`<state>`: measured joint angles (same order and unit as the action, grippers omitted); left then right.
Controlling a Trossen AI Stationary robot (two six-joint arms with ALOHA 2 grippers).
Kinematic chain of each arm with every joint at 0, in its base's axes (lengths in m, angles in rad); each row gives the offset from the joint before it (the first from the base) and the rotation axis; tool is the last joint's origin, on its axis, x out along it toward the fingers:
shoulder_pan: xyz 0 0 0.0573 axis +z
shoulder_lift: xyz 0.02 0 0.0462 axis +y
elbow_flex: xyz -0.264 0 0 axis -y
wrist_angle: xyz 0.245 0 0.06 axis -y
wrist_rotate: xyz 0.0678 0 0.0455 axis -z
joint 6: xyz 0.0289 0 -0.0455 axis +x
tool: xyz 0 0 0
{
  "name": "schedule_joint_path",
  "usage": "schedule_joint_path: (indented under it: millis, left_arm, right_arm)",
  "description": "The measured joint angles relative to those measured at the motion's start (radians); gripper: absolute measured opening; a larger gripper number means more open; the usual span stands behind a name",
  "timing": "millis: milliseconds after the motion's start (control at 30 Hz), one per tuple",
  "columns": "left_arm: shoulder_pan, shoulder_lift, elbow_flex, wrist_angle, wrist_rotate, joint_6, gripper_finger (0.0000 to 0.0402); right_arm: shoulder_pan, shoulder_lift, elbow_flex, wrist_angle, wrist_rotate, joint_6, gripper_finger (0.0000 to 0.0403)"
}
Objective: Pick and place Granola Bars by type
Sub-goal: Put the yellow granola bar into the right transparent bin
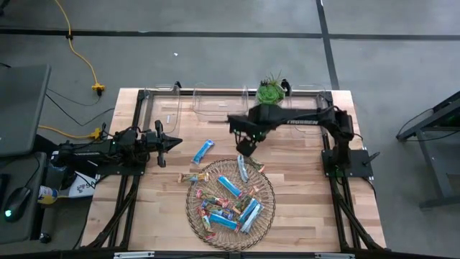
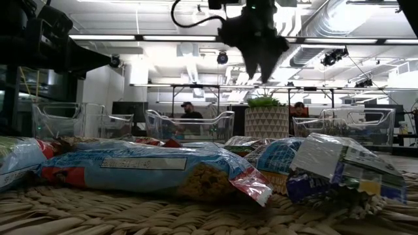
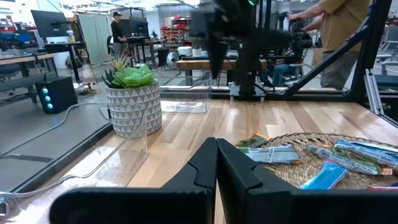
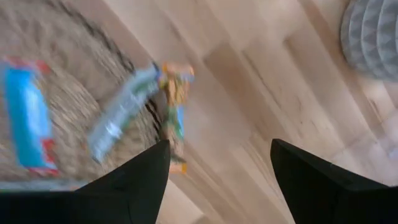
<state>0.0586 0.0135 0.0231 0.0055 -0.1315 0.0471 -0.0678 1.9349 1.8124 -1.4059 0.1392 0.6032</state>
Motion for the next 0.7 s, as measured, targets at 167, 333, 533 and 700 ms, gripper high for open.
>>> schedule_joint_path:
  millis: [167, 333, 533, 700]
  left_arm:
    - [0.000, 0.000, 0.000, 0.000, 0.000, 0.000, 0.0003]
    - [0.000, 0.000, 0.000, 0.000, 0.000, 0.000, 0.0003]
    - [0.000, 0.000, 0.000, 0.000, 0.000, 0.000, 0.0003]
    - [0.000, 0.000, 0.000, 0.000, 0.000, 0.000, 0.0003]
  right_arm:
    - [0.069, -0.071, -0.193, 0.067, -0.034, 0.044, 0.0264]
    - [0.106, -0.188, -0.437, 0.309, -0.091, 0.154, 0.0264]
    - [0.105, -0.273, -0.630, 0.566, -0.118, 0.233, 0.0264]
    - [0.084, -0.268, -0.692, 0.697, -0.129, 0.202, 0.0264]
